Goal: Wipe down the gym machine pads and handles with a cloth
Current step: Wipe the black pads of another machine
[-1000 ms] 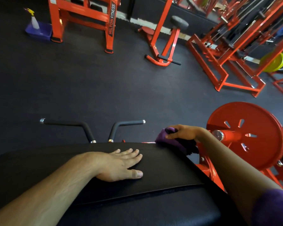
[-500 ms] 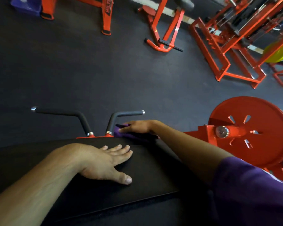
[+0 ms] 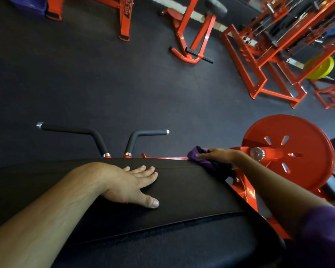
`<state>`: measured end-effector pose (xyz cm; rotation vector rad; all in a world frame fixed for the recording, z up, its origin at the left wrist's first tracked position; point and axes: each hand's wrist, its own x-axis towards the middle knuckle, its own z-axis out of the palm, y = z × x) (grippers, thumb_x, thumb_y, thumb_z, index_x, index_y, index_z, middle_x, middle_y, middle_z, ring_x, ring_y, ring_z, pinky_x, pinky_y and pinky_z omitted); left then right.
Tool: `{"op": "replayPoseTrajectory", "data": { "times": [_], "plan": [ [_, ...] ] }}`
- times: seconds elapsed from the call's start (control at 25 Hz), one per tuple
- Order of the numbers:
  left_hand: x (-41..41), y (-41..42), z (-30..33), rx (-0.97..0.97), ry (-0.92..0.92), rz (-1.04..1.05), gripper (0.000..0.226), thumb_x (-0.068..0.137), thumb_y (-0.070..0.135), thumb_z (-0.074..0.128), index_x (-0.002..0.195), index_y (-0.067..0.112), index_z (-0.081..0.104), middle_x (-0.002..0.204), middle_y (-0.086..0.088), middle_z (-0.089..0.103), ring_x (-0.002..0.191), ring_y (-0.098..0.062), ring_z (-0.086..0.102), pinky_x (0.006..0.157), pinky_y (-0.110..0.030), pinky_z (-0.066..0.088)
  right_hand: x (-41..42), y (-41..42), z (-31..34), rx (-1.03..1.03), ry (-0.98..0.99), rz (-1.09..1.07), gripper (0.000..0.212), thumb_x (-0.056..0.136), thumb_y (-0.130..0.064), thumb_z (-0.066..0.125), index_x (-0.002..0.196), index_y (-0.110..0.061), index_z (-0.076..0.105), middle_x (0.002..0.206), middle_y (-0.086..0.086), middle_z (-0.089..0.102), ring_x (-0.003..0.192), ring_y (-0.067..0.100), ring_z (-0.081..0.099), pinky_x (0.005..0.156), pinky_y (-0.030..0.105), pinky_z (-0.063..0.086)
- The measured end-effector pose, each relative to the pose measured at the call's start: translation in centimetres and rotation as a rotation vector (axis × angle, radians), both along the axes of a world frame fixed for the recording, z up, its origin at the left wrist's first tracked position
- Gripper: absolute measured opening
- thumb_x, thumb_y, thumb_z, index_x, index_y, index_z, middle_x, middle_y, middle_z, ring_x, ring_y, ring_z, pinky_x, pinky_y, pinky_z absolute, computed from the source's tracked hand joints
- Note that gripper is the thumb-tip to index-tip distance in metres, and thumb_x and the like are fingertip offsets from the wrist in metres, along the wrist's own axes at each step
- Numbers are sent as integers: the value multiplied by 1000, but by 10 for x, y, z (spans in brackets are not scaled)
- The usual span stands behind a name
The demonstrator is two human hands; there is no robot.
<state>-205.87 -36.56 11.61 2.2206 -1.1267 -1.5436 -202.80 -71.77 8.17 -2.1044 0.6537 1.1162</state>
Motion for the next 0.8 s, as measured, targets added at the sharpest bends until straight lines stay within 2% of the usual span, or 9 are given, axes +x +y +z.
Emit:
{"op": "replayPoseTrajectory", "data": {
  "times": [0.12,0.24,0.32,0.4,0.52,0.6,0.64,0.72,0.8],
  "plan": [
    [1,0,-2,-2,-1,-1,88,101,68,35,161,31,-16,164,16,-28,147,-1,-26,123,-33,-13,37,53,-20,-152,-6,301,52,98,-48,59,138,-15,53,117,4,65,98,21,65,83,30,54],
    [3,0,-3,-11,3,15,87,101,67,37,162,32,-15,164,18,-26,149,-1,-24,123,-33,-12,59,128,-44,-106,-17,551,56,98,-53,57,138,-14,53,124,3,59,100,18,58,82,26,44],
    [1,2,-3,-24,11,34,86,101,67,37,162,34,-14,161,21,-28,145,2,-25,123,-33,-12,65,146,-55,-71,-8,558,60,96,-56,58,140,-15,52,128,3,57,104,19,56,87,29,42],
    [1,4,-4,-34,11,34,86,101,68,38,162,34,-14,161,20,-28,145,1,-26,124,-34,-13,63,130,-51,-98,-36,555,62,95,-57,58,139,-15,51,124,1,54,107,21,55,91,30,42],
    [-2,5,3,-22,7,83,86,100,67,40,162,36,-11,161,22,-26,145,1,-25,124,-35,-12,59,77,-38,-242,-15,642,47,96,-55,58,124,-19,55,119,0,56,104,20,57,86,28,43],
    [-8,12,13,4,-17,167,86,100,67,43,163,38,-7,162,24,-22,150,-5,-21,125,-36,-7,55,55,-28,-183,-61,558,36,93,-57,62,114,-28,58,118,0,63,98,17,64,81,28,49],
    [-12,19,16,15,-55,205,86,99,68,44,163,38,-6,165,23,-19,153,-7,-17,125,-36,-5,56,55,-24,-106,-99,458,37,91,-59,63,115,-31,59,119,0,66,99,17,68,82,28,53],
    [-24,46,21,28,-142,286,85,99,70,40,163,37,-5,166,22,-17,153,-4,-16,125,-33,-4,58,70,-27,18,-152,331,48,89,-64,63,126,-34,58,125,0,67,107,19,68,94,34,55],
    [-43,86,21,54,-206,334,83,98,73,31,163,37,-6,166,21,-19,150,2,-19,125,-29,-7,61,100,-45,40,-111,400,65,85,-72,60,137,-33,54,135,-4,60,119,21,62,108,41,46]
  ]
}}
